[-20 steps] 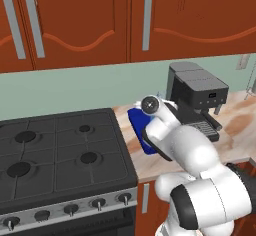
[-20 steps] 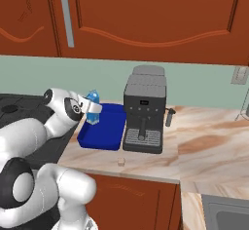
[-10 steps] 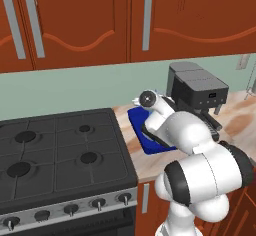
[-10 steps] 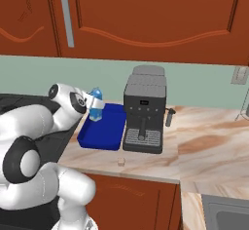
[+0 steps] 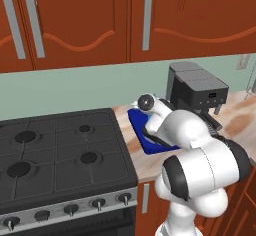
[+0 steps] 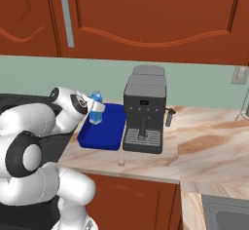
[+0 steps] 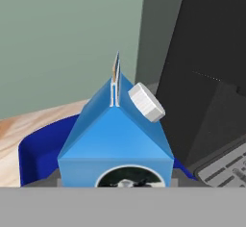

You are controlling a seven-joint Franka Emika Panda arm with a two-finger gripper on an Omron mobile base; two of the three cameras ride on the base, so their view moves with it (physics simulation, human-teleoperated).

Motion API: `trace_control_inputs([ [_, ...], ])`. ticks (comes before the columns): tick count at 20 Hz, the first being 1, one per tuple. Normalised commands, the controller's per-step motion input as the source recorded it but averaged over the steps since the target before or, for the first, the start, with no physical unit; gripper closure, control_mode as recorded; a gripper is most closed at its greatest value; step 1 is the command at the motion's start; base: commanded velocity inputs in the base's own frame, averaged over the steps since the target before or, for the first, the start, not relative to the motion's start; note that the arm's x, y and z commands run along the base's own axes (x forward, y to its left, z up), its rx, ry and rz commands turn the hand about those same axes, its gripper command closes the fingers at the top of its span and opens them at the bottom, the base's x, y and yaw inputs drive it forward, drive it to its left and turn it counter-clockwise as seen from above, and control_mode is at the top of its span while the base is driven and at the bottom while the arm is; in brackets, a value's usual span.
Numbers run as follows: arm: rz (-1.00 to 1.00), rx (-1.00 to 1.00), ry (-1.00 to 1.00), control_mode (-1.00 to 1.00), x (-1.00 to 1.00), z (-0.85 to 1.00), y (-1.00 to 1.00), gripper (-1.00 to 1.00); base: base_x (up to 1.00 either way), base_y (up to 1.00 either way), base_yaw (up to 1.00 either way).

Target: Take out the milk from the fridge and place it on the tray on the counter. Then take the sugar cube near the tray and place it in the tray.

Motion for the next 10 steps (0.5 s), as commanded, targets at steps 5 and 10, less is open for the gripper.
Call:
trace_control_inputs([
  [5,0.00,0.00,0.00,-1.00,0.00,-0.19,0.00,1.00,0.00,0.00,0.00],
  [10,0.00,0.00,0.00,-1.00,0.00,-0.22,0.00,1.00,0.00,0.00,0.00],
])
